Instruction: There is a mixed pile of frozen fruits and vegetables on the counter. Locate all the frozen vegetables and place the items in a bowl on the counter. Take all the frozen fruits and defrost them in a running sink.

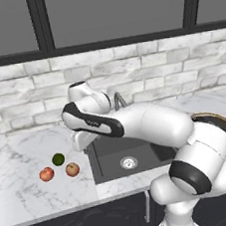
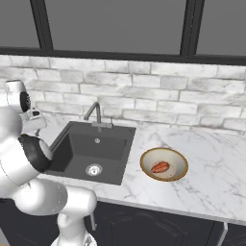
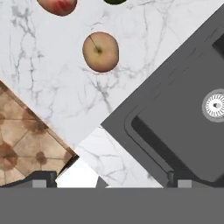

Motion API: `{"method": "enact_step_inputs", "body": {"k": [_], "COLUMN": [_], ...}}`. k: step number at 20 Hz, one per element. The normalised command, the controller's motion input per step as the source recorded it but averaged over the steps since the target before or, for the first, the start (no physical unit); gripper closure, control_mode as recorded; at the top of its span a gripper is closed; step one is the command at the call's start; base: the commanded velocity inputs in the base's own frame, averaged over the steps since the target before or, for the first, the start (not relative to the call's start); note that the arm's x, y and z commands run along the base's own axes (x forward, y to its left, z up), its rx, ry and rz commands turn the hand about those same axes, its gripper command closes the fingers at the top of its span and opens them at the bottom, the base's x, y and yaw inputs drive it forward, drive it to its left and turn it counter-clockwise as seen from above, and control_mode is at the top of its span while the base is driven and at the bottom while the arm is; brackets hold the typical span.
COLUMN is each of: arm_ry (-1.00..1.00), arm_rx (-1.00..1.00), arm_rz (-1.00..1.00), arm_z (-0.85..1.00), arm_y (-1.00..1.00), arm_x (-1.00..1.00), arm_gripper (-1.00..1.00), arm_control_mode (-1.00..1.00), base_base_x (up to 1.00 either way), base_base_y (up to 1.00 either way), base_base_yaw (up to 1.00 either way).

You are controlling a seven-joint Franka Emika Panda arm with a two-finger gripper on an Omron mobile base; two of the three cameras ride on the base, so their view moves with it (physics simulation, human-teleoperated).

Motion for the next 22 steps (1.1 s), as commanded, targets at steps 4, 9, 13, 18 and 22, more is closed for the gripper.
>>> {"method": "enact_step_inputs", "body": {"k": [4, 9, 13, 18, 22], "arm_ry": [0.01, -0.06, -0.11, -0.06, -0.01], "arm_rx": [0.00, 0.00, 0.00, 0.00, 0.00], "arm_rz": [0.10, 0.01, -0.06, -0.07, -0.05], "arm_z": [-0.23, -0.08, -0.12, -0.15, -0.18], "arm_y": [0.51, 0.14, 0.18, 0.36, 0.47], "arm_x": [0.29, 0.13, 0.26, 0.32, 0.33], "arm_gripper": [-1.00, -1.00, -1.00, -1.00, -1.00], "arm_control_mode": [-1.00, -1.00, -1.00, -1.00, -1.00], "base_base_x": [0.00, 0.00, 0.00, 0.00, 0.00], "base_base_y": [0.00, 0.00, 0.00, 0.00, 0.00], "base_base_yaw": [0.00, 0.00, 0.00, 0.00, 0.00]}}
